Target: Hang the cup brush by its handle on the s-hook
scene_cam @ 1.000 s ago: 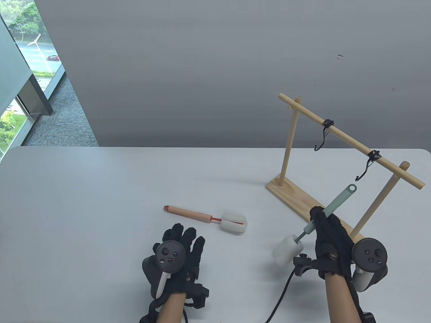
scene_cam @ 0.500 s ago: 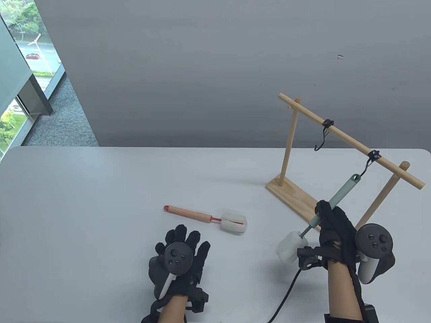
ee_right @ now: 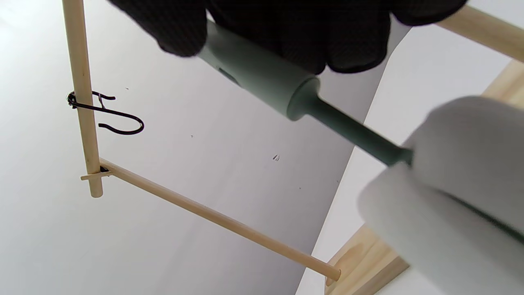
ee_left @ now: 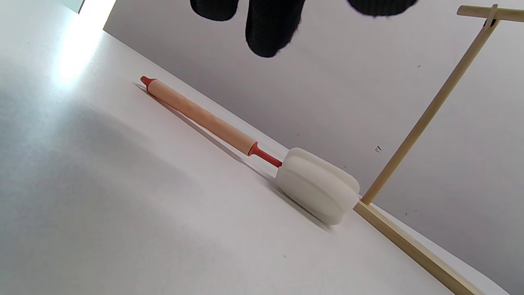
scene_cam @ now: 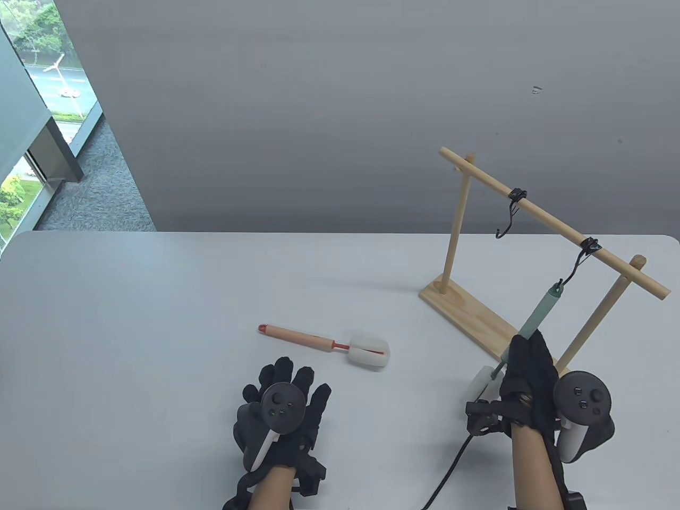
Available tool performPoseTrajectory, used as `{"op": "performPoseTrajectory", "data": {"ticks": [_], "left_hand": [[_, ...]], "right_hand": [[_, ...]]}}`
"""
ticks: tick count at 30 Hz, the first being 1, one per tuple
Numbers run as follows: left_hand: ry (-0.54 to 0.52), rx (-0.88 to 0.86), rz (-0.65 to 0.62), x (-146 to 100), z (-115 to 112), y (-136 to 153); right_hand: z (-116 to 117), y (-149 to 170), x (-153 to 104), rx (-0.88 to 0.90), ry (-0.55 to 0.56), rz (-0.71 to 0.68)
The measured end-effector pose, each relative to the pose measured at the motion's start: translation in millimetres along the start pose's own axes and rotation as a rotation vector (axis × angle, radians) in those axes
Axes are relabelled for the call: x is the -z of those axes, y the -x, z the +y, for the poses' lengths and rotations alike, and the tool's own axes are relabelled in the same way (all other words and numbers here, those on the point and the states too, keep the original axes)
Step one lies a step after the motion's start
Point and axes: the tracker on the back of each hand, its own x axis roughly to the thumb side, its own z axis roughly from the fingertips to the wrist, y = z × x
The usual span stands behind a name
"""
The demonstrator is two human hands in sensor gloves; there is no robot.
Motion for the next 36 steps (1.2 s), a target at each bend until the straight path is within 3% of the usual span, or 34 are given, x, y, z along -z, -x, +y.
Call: {"op": "performPoseTrajectory", "data": {"ticks": [4, 9, 16, 25, 32, 36], "left_hand": [[0.005, -0.004, 0.001, 0, 0, 0], [0.005, -0.01, 0.003, 0, 0, 1], [0.021, -0.031, 0.011, 2, 1, 7], [0.055, -0.055, 0.022, 5, 0, 15], [0.046, -0.057, 0.064, 16, 1, 25], [0.073, 0.04, 0.06, 26, -1, 25]], "right_hand": [[4, 6, -8, 0.013, 0.02, -0.041], [19, 16, -30, -0.063, 0.032, -0.236], [34, 13, -42, -0.038, -0.092, -0.448], [47, 8, -50, -0.1, -0.322, -0.576], [53, 7, -53, -0.114, -0.377, -0.592], [53, 6, -52, -0.077, -0.389, -0.567]]}}
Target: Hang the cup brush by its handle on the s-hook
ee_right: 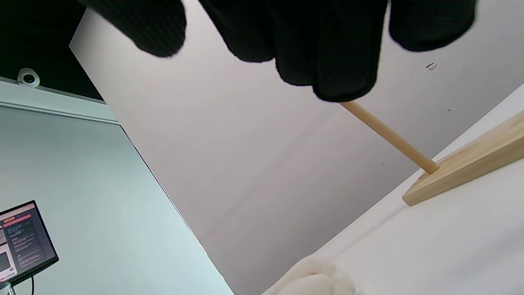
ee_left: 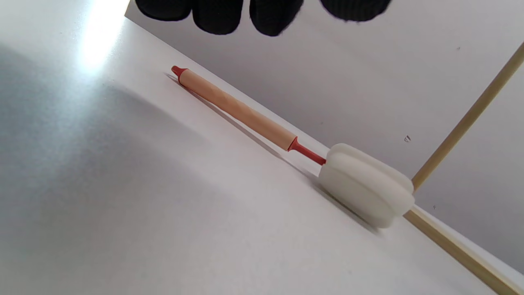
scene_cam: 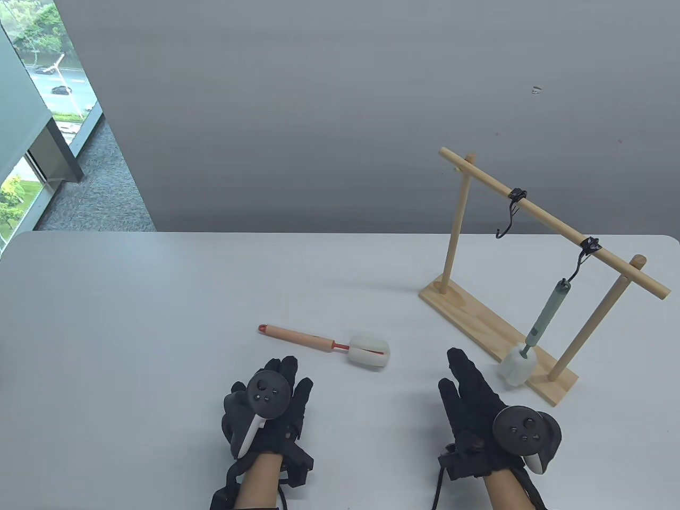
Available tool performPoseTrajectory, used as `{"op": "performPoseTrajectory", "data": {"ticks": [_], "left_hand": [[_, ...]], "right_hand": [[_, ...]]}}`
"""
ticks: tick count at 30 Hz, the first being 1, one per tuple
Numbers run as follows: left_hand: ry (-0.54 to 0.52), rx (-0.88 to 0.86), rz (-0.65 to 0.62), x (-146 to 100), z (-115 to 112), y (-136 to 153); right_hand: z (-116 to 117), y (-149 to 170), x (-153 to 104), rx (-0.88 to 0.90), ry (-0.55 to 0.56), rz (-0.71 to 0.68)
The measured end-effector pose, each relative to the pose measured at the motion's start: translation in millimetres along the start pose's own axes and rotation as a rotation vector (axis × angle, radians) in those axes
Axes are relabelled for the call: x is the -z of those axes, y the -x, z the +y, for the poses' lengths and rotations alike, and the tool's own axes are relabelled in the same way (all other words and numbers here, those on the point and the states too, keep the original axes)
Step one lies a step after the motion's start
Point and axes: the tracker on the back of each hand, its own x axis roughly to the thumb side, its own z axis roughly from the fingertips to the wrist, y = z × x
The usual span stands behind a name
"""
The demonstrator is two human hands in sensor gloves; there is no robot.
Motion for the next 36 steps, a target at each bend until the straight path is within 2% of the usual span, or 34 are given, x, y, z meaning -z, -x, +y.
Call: {"op": "performPoseTrajectory", "data": {"ticks": [3, 6, 10, 13, 16, 17, 18, 19, 21, 23, 26, 28, 30, 34, 36], "left_hand": [[0.026, 0.063, -0.012, 10, 0, -7], [0.054, 0.052, 0.024, 21, -1, -13], [0.152, 0.028, 0.072, 46, -9, -26], [0.102, 0.228, 0.062, 62, -11, -40], [0.06, 0.613, 0.029, 79, -17, -55], [0.08, 0.679, 0.016, 83, -19, -57], [0.156, 0.737, -0.005, 90, -23, -58], [0.202, 0.746, 0.028, 97, -24, -58], [0.2, 0.665, 0.059, 105, -23, -58], [0.223, 0.459, 0.057, 116, -19, -57], [0.29, 0.254, 0.085, 127, -18, -54], [0.254, 0.296, 0.114, 134, -19, -53], [0.266, 0.362, 0.146, 139, -23, -53], [0.394, 0.27, 0.178, 148, -34, -49], [0.345, 0.285, 0.195, 150, -35, -50]], "right_hand": [[0, 1, 1, 0.031, 0.003, 0.017], [1, 3, 2, 0.063, 0.018, 0.048], [3, -1, 2, 0.116, 0.037, 0.061], [3, -6, 1, 0.105, 0.015, 0.032], [4, -7, 1, 0.1, -0.004, 0.018], [4, -7, 1, 0.1, -0.006, 0.018], [4, -6, 1, 0.1, -0.008, 0.018], [4, -6, 1, 0.099, -0.014, 0.021], [5, -6, 1, 0.107, -0.031, 0.022], [7, -4, 1, 0.116, -0.042, 0.026], [7, -3, 0, 0.12, -0.053, 0.027], [7, -3, 0, 0.126, -0.056, 0.031], [6, -3, 0, 0.134, -0.056, 0.037], [5, 1, -1, 0.158, -0.042, 0.039], [5, 1, -1, 0.171, -0.038, 0.033]]}}
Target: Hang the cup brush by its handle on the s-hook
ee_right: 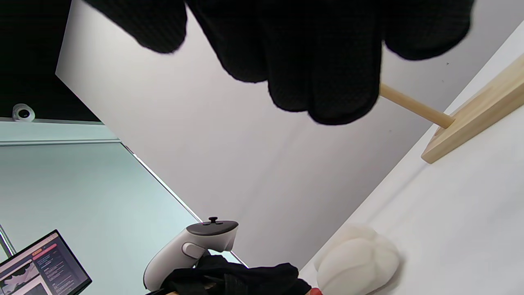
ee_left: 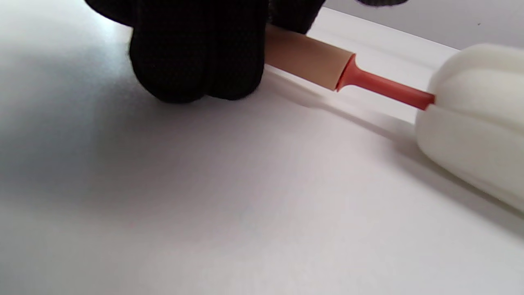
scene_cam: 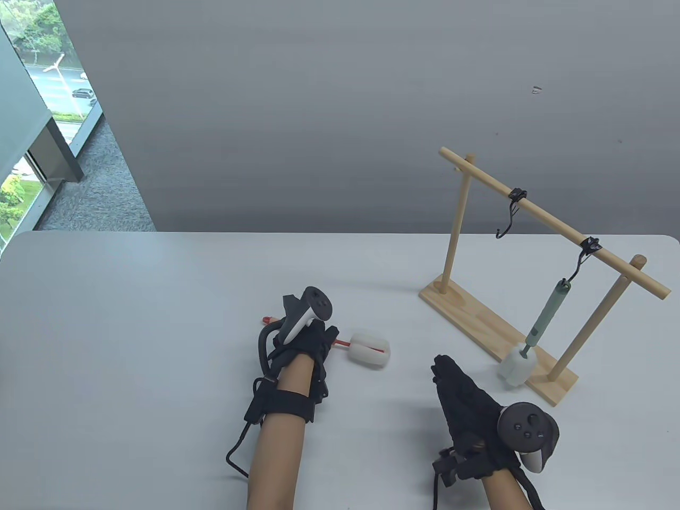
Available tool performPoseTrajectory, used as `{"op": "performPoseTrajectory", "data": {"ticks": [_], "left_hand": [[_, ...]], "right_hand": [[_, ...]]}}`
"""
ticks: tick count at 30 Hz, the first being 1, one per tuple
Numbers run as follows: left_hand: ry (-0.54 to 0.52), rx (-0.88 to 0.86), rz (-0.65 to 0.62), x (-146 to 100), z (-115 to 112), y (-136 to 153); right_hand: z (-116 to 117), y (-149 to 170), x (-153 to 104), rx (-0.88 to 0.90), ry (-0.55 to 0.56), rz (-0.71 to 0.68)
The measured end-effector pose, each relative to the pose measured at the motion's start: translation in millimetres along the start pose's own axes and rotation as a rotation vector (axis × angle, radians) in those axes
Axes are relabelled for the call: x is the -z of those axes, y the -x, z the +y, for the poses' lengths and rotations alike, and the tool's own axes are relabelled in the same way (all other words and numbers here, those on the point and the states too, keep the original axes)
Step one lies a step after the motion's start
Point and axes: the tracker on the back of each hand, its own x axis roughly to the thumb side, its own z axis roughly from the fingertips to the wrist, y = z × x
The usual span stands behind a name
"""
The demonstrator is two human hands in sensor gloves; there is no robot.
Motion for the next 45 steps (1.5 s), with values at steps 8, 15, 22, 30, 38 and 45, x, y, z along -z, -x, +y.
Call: {"op": "performPoseTrajectory", "data": {"ticks": [8, 15, 22, 30, 38, 45], "left_hand": [[0.084, -0.082, 0.039, 10, -3, 0], [-0.003, -0.059, 0.083, 13, -4, -4], [-0.081, -0.059, 0.125, 13, -3, -6], [-0.116, 0.021, 0.142, 13, -4, -12], [-0.164, 0.012, 0.129, 10, -2, -10], [-0.189, -0.094, -0.062, -14, 6, -3]], "right_hand": [[2, 0, 1, 0.013, -0.01, -0.015], [0, 6, 3, 0.05, -0.002, 0.016], [-2, 8, 3, 0.06, 0.013, 0.036], [-3, 8, 2, 0.061, 0.032, 0.057], [-4, 9, 1, 0.066, 0.042, 0.077], [0, 8, 7, 0.029, 0.024, 0.133]]}}
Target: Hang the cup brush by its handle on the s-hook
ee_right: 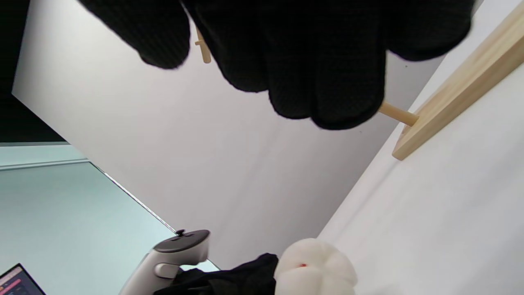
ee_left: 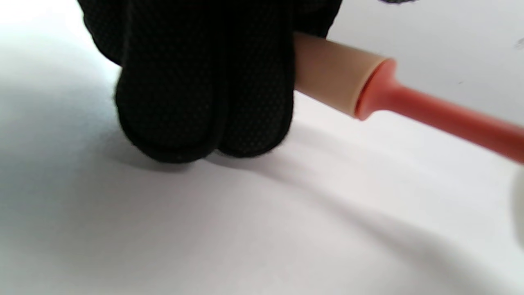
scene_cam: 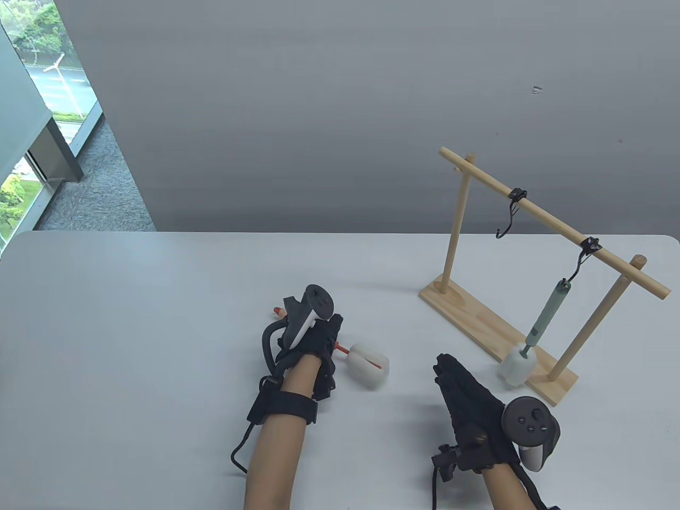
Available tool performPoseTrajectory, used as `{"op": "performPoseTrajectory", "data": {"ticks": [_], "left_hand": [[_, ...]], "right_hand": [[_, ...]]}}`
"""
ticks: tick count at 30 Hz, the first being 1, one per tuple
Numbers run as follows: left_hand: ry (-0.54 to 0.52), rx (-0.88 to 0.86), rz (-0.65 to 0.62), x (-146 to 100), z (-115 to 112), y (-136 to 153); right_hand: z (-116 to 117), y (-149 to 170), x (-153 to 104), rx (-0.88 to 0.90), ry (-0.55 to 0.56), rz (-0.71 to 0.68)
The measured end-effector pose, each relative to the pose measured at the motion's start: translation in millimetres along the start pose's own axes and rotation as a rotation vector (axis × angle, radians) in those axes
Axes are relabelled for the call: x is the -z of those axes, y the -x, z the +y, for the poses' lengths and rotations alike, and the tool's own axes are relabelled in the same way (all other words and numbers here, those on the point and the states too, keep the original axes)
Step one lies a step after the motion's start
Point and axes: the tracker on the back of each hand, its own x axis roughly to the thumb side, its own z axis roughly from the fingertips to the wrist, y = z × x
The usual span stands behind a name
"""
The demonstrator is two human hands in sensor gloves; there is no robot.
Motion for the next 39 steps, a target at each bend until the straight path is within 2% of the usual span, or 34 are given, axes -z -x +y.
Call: {"op": "performPoseTrajectory", "data": {"ticks": [1, 4, 8, 12, 16, 20, 25, 30, 35, 39], "left_hand": [[-0.039, -0.015, -0.042, -7, 2, 0], [-0.058, -0.006, -0.157, -24, 3, 0], [-0.094, 0.121, -0.332, -53, 1, -11], [-0.152, 0.08, -0.493, -80, 3, -22], [-0.203, -0.025, -0.587, -103, 6, -28], [-0.21, -0.023, -0.612, -115, 5, -30], [-0.228, -0.04, -0.638, -125, 1, -33], [-0.19, 0.026, -0.645, -133, -9, -38], [-0.207, 0.009, -0.681, -150, -7, -34], [-0.236, 0.096, -0.646, -165, -2, -25]], "right_hand": [[3, -1, 5, -0.012, -0.027, 0.023], [14, -5, 17, -0.055, -0.113, 0.061], [38, -14, 34, -0.177, -0.283, 0.106], [65, -20, 48, -0.251, -0.43, 0.127], [89, -21, 54, -0.323, -0.576, 0.134], [100, -21, 59, -0.28, -0.62, 0.126], [108, -23, 59, -0.245, -0.629, 0.114], [100, -18, 54, -0.258, -0.576, 0.102], [88, -13, 54, -0.197, -0.49, 0.145], [75, -6, 52, -0.165, -0.392, 0.2]]}}
